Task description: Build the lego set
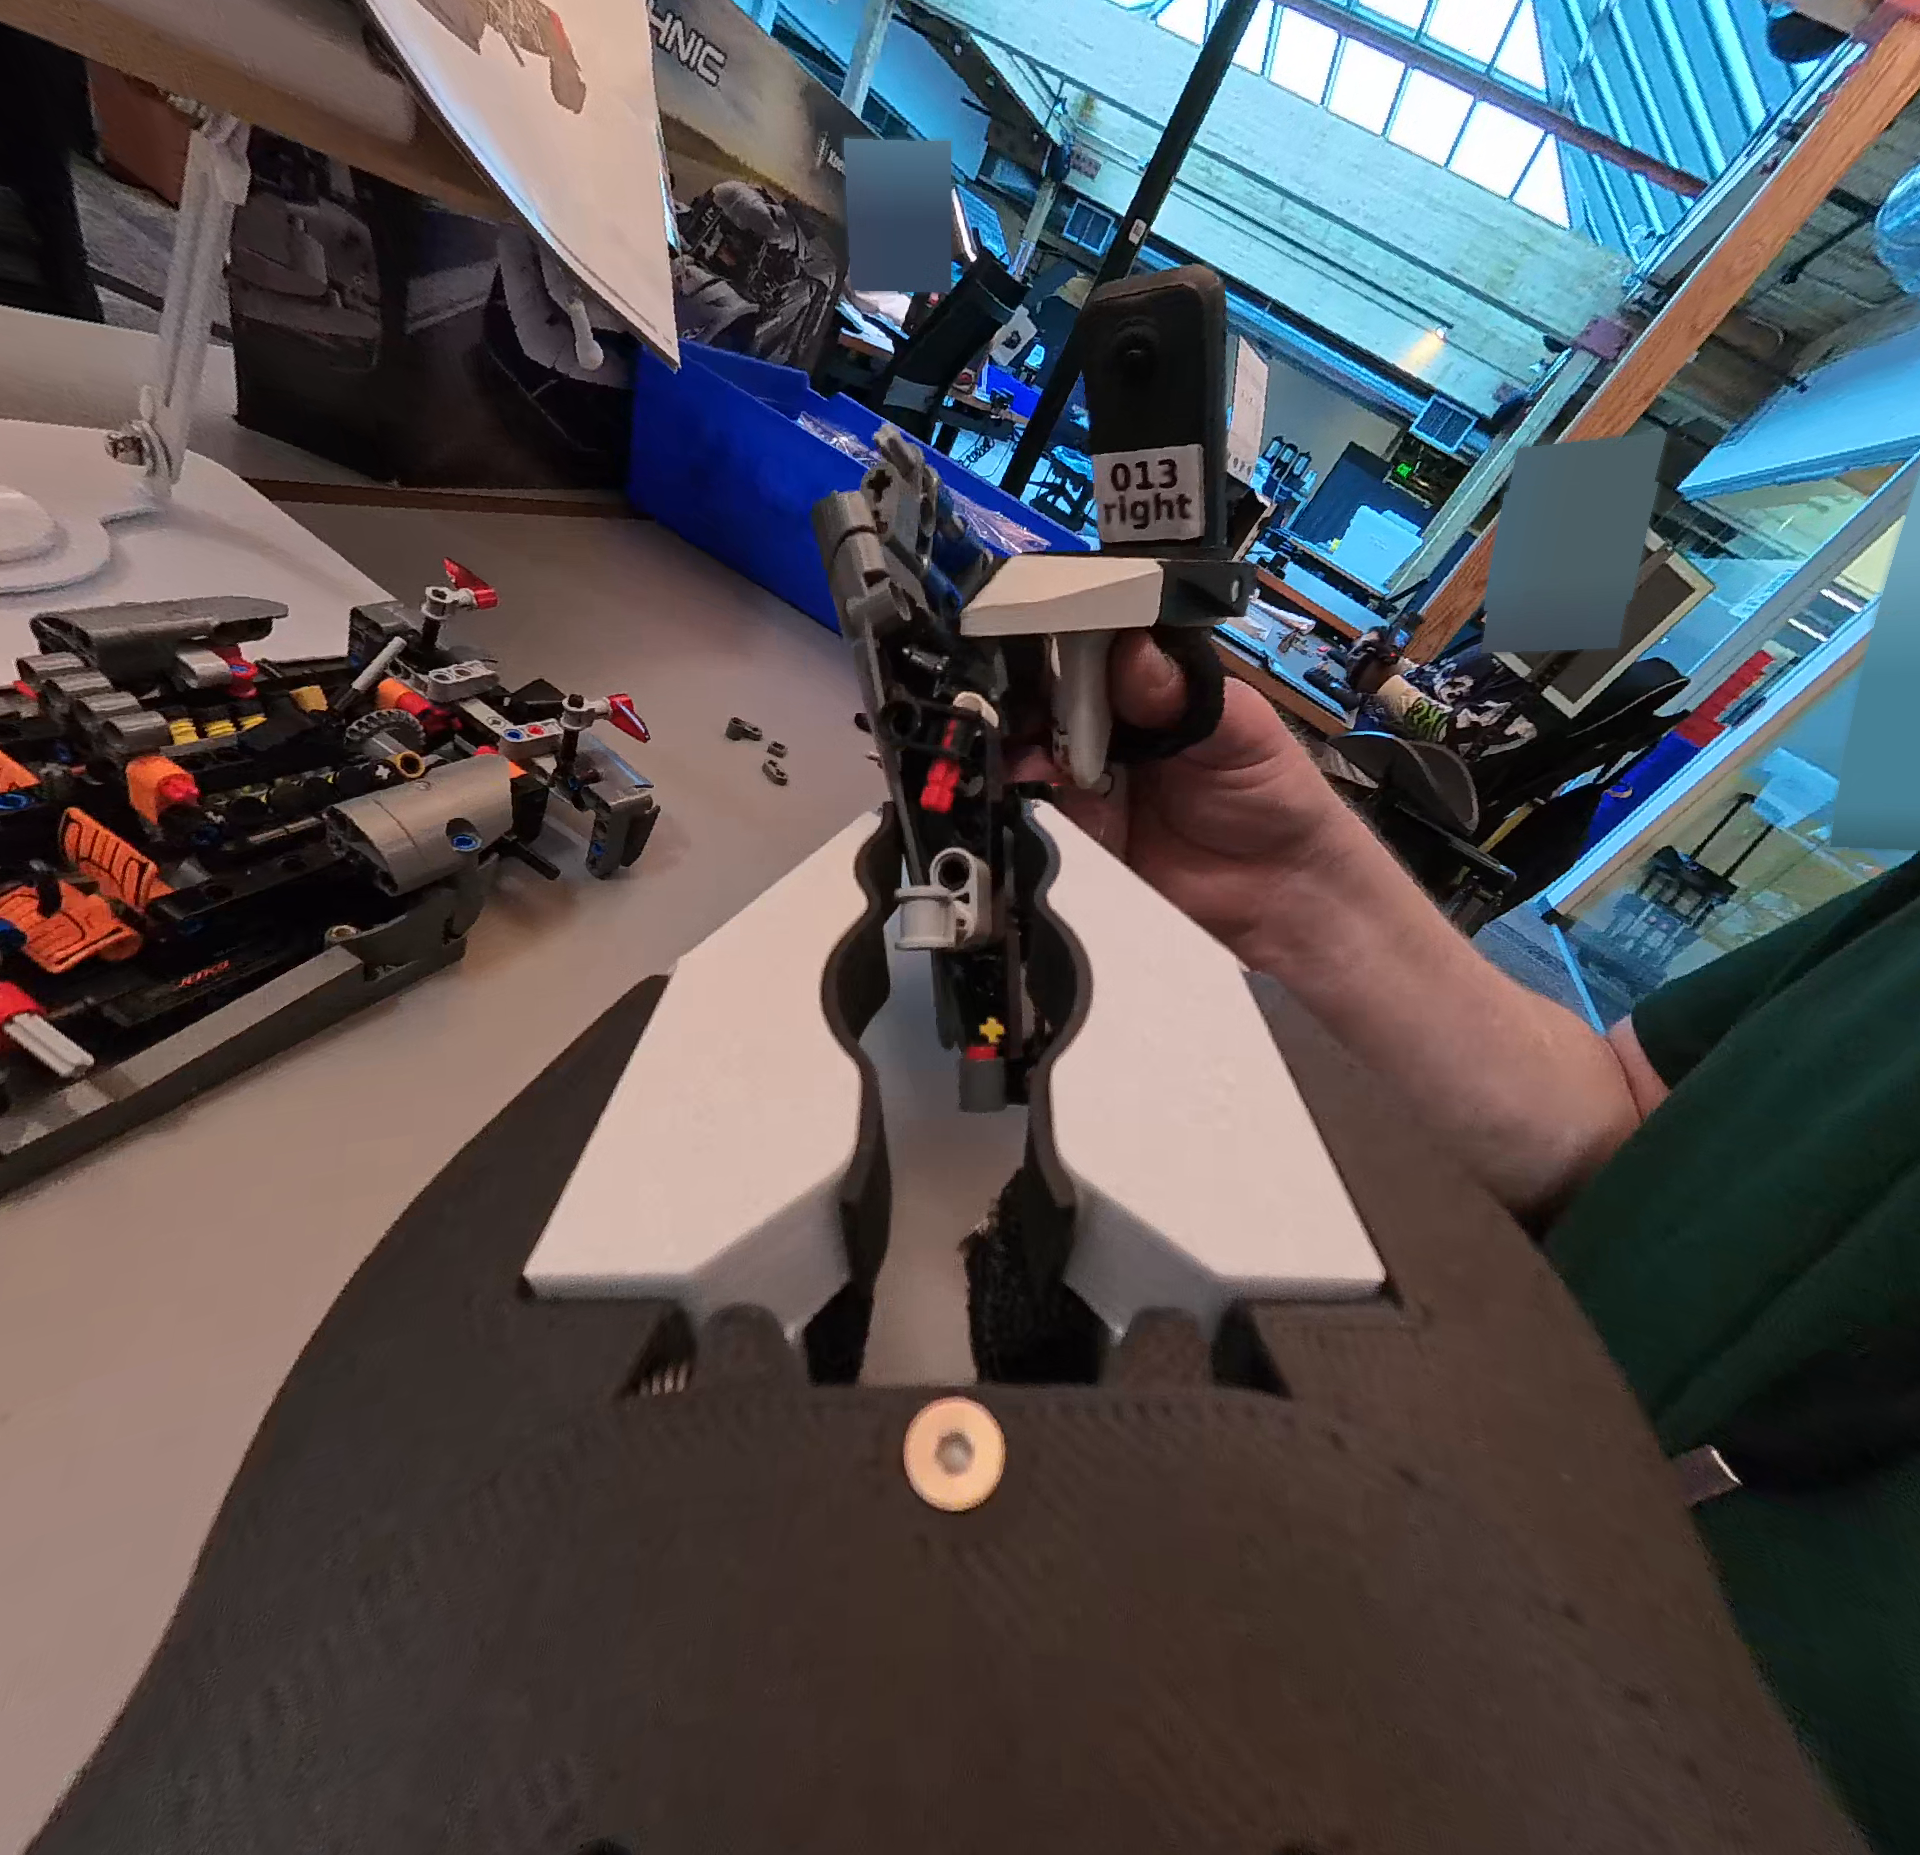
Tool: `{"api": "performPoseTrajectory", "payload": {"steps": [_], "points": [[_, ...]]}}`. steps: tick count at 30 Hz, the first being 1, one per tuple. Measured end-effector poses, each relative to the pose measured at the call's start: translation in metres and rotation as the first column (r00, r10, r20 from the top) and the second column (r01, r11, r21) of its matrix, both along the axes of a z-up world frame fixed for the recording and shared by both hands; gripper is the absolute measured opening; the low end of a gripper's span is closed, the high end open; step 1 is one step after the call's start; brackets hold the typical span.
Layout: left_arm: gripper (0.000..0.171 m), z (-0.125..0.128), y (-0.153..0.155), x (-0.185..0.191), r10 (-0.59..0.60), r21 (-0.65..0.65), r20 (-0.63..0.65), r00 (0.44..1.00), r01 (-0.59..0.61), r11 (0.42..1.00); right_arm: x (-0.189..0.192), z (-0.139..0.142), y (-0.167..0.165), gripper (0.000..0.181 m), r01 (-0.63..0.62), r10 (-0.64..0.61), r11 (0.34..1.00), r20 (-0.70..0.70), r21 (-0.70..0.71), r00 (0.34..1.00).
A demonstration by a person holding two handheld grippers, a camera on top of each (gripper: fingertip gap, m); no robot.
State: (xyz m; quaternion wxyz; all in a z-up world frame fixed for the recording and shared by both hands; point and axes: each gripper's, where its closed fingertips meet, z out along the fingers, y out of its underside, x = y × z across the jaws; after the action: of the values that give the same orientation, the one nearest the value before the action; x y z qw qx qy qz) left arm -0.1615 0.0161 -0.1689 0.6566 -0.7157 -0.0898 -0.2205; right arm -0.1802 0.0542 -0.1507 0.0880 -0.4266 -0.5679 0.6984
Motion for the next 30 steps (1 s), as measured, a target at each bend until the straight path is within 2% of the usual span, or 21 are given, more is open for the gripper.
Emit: {"api": "performPoseTrajectory", "payload": {"steps": [4,9,16,23,26,28,30], "points": [[0.018,0.0,0.0,-0.002,0.009,0.009,0.007,1.0,-0.009,1.0,-0.001,0.002,0.0,0.022,0.033,-0.031,0.998,-0.039,0.051,0.999],[0.018,0.001,0.0,0.0,0.0,0.017,0.003,1.0,0.0,1.0,0.002,0.012,0.005,0.021,-0.003,-0.001,0.997,-0.042,-0.077,0.999],[0.019,0.002,0.0,0.002,-0.008,0.04,-0.017,1.0,0.008,0.999,0.004,0.015,0.007,0.02,-0.025,0.02,0.99,-0.04,-0.14,0.999],[0.019,0.008,-0.003,0.003,-0.015,0.071,-0.115,0.993,0.024,0.997,0.008,0.019,0.006,0.02,-0.141,0.157,0.9,0.004,-0.413,0.988],[0.019,0.01,-0.006,0.005,-0.027,0.088,-0.173,0.984,0.043,0.995,0.012,0.023,0.002,0.021,-0.198,0.223,0.854,-0.005,-0.481,0.975],[0.018,0.011,-0.009,0.002,-0.019,0.083,-0.215,0.976,0.038,0.996,0.013,0.024,0.0,0.021,-0.202,0.213,0.872,-0.025,-0.446,0.977],[0.018,0.013,-0.012,0.0,-0.002,0.08,-0.269,0.963,0.025,0.996,0.013,0.027,-0.003,0.022,-0.174,0.16,0.921,-0.067,-0.348,0.985]]}}
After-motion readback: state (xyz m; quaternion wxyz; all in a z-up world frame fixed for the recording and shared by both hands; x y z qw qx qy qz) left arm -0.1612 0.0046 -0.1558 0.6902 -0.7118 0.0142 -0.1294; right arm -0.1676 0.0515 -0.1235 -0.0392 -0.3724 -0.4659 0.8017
